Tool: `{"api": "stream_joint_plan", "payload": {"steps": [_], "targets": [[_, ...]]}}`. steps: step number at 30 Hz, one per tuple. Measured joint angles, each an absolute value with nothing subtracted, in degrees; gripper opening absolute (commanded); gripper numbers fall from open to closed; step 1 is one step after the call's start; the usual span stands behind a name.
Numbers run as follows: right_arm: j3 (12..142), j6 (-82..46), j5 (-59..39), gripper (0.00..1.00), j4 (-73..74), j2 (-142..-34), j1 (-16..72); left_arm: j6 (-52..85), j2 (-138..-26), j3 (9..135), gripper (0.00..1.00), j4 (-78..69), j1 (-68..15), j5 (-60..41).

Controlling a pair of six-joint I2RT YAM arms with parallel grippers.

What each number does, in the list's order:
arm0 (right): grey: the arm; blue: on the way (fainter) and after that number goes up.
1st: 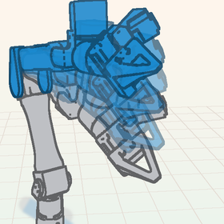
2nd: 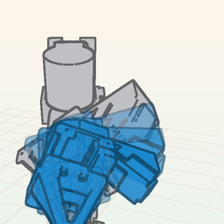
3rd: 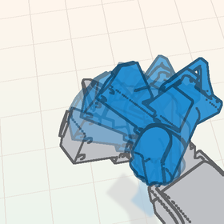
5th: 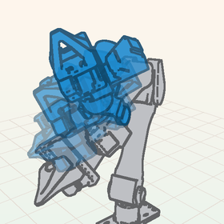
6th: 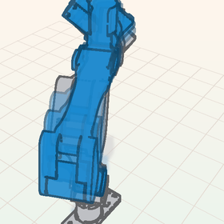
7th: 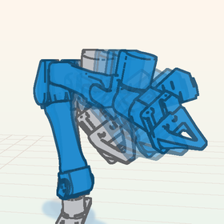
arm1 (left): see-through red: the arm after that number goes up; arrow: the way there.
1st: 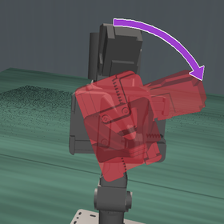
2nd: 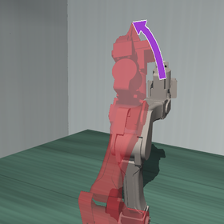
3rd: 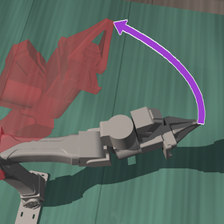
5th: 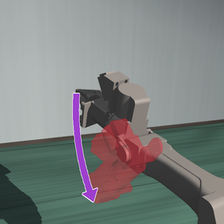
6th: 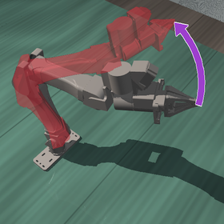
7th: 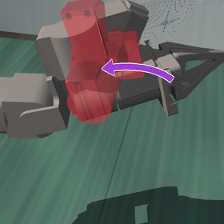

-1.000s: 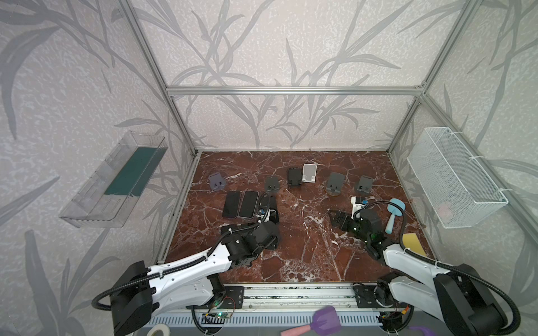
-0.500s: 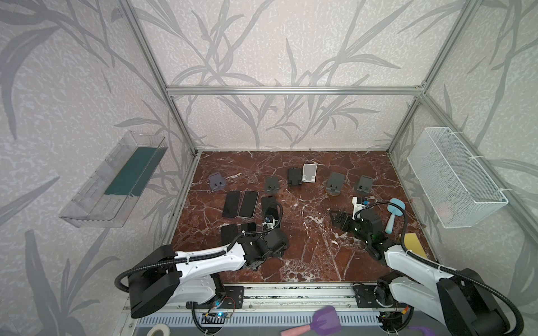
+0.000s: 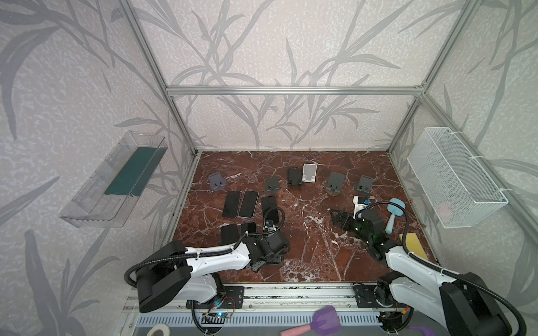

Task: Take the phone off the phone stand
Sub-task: 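Lower the phone flat onto the table beside the other black phones with the left gripper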

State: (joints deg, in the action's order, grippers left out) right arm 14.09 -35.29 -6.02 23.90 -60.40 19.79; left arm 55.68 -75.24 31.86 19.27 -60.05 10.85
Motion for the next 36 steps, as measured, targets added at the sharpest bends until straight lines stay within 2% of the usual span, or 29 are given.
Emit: {"api": "stream_joint_plan", "payload": {"steps": [12, 27, 36], "targets": [[14.1, -35.3, -6.0, 0.96, 23.9, -60.2, 19.8, 57.1, -83.0, 40.3, 0.46, 25.3, -60.1, 5.5], [14.1, -35.3, -6.0, 0.96, 23.9, -59.9, 19.8, 60.8, -81.6, 38.6, 0.47, 19.8, -58.0, 0.1], [14.1, -35.3, -6.1, 0.96, 24.0, -60.1, 19.8, 59.6, -83.3, 40.6, 0.5, 22.3, -57.4, -1.0]]}}
